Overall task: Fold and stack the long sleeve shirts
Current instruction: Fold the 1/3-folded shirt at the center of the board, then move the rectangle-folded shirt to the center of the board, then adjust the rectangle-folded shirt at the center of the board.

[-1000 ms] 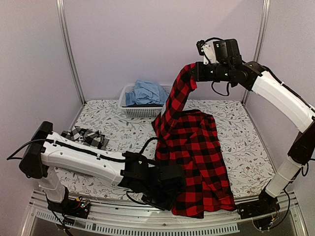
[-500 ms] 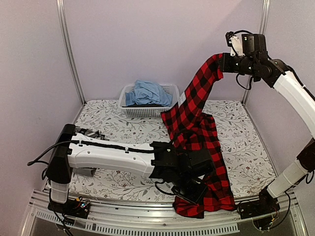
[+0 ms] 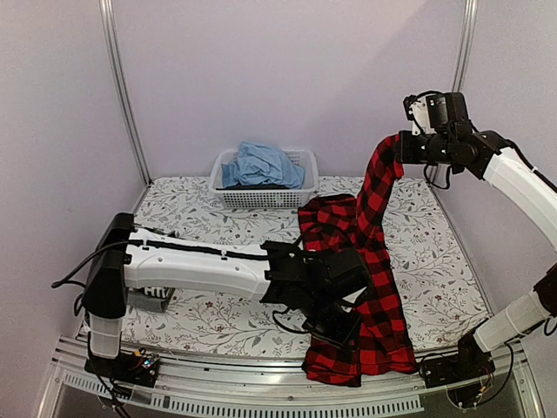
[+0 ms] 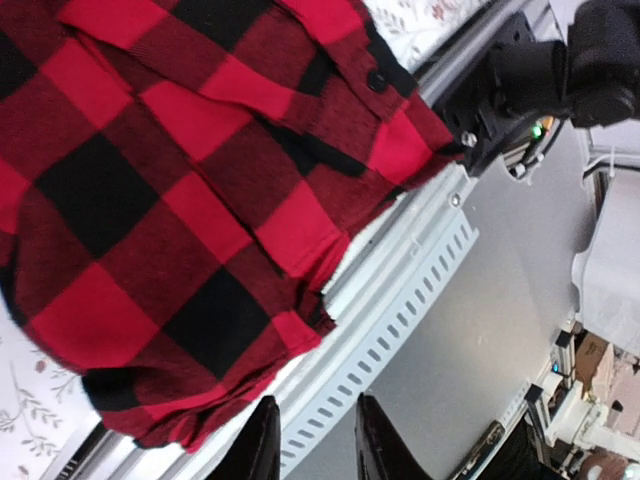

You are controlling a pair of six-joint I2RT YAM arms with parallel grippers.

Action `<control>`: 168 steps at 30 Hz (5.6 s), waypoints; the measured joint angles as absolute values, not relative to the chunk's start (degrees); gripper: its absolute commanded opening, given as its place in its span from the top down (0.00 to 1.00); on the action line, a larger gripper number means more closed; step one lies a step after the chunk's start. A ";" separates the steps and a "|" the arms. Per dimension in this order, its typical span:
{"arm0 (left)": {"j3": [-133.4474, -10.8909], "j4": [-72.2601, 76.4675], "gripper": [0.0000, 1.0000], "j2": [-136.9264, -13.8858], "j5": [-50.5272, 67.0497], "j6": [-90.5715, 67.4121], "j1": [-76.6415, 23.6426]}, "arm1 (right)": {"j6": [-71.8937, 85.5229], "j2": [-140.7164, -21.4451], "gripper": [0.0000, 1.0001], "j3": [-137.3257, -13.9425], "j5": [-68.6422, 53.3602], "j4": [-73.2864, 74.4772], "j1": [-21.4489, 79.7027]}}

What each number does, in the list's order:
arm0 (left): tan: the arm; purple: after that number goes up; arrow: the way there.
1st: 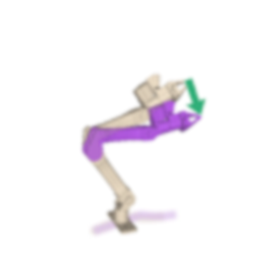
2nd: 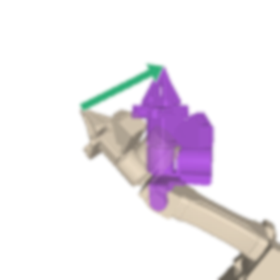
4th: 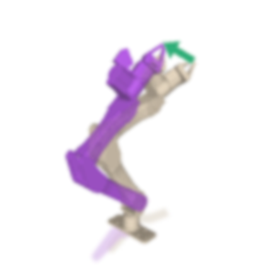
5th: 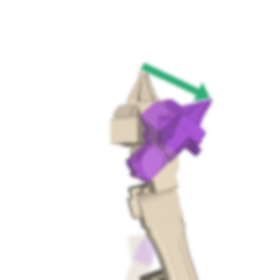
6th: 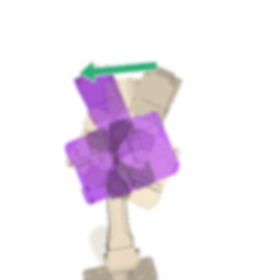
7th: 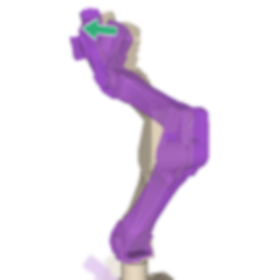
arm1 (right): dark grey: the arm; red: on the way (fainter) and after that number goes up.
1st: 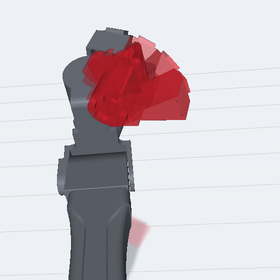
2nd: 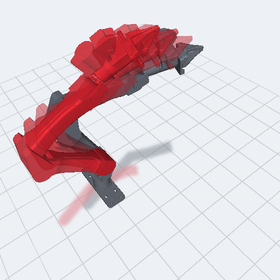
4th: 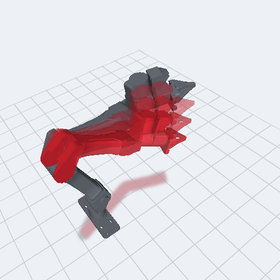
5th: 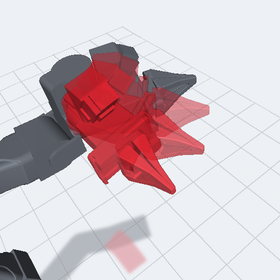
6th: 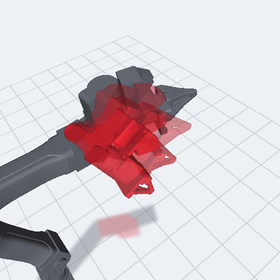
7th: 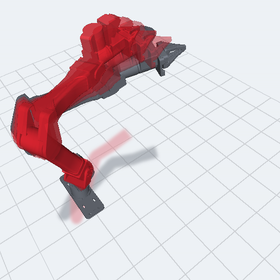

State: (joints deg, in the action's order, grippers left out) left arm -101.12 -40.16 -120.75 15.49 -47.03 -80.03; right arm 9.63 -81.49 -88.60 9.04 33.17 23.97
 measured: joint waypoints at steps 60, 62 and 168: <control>-123.74 -13.61 0.85 -150.19 2.83 -28.03 -44.10 | 26.55 -77.84 1.00 -54.06 -3.51 22.13 29.63; -119.09 -13.63 0.84 -146.06 0.21 -27.38 -44.27 | 25.67 -83.18 1.00 -57.32 -3.90 20.49 29.63; -63.92 -17.30 0.76 -107.44 14.46 -35.42 -64.16 | 48.93 -137.64 1.00 -96.86 -23.14 -1.85 11.18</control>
